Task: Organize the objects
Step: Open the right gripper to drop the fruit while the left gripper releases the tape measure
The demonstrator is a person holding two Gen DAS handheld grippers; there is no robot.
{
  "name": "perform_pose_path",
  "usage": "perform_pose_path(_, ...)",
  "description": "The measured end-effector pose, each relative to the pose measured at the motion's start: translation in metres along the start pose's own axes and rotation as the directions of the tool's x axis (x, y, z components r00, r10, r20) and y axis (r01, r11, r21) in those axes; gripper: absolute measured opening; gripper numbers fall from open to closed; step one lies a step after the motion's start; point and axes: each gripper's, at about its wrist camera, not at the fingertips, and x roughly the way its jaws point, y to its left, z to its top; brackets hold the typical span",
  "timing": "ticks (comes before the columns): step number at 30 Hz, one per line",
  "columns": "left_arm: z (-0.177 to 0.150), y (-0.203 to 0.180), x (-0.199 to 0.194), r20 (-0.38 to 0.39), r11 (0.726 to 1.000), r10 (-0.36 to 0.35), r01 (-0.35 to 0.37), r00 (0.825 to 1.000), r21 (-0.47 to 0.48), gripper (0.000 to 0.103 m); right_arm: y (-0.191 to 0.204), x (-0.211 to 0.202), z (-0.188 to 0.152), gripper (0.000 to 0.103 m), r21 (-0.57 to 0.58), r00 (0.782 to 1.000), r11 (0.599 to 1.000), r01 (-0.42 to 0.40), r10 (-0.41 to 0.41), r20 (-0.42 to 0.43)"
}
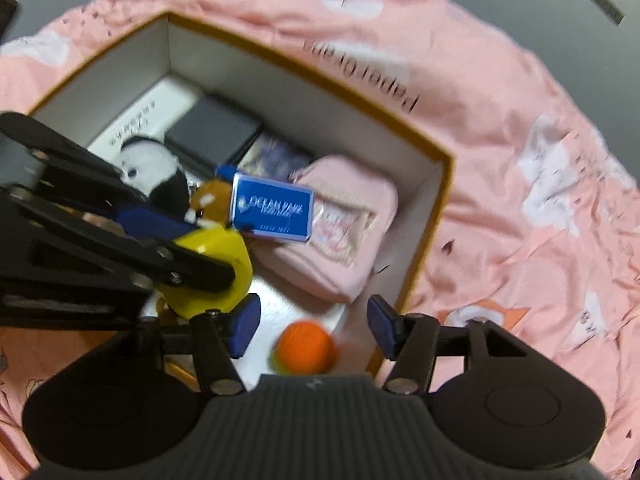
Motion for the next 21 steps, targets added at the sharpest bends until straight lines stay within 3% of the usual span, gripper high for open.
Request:
perform_pose_path(6,0.001,-0.004,0.016,-0.044,1.000,0.013,-0.012,0.999,0.003,0.022,0.000,-0.017,-0.011,0.061,-0.025,0.985,0.989,0.145,-0.141,0.100)
perform_pose_path(13,0.004,-0.009,0.026,-0.072,1.000,0.024,-0.022,0.997,0.021,0.022,-0.009,-0.007,-0.015,0.062,0.063,0.984,0.987,0.151,-0.156,0.087)
perform_pose_path(19,0.004,-0.001,0.028,-0.064,1.000,-0.021,0.020,0.998,-0.012,0.022,-0.013,-0.005,-0.019,0.063,0.115,0.987,0.984,0.137,-0.146,0.073)
perform_pose_path(21,0.004,0.000,0.028,-0.062,1.000,-0.004,0.003,0.998,-0.012,0.026,-0.012,-0.004,-0.020,0.063,0.113,0.987,0.984,0.137,-0.146,0.069)
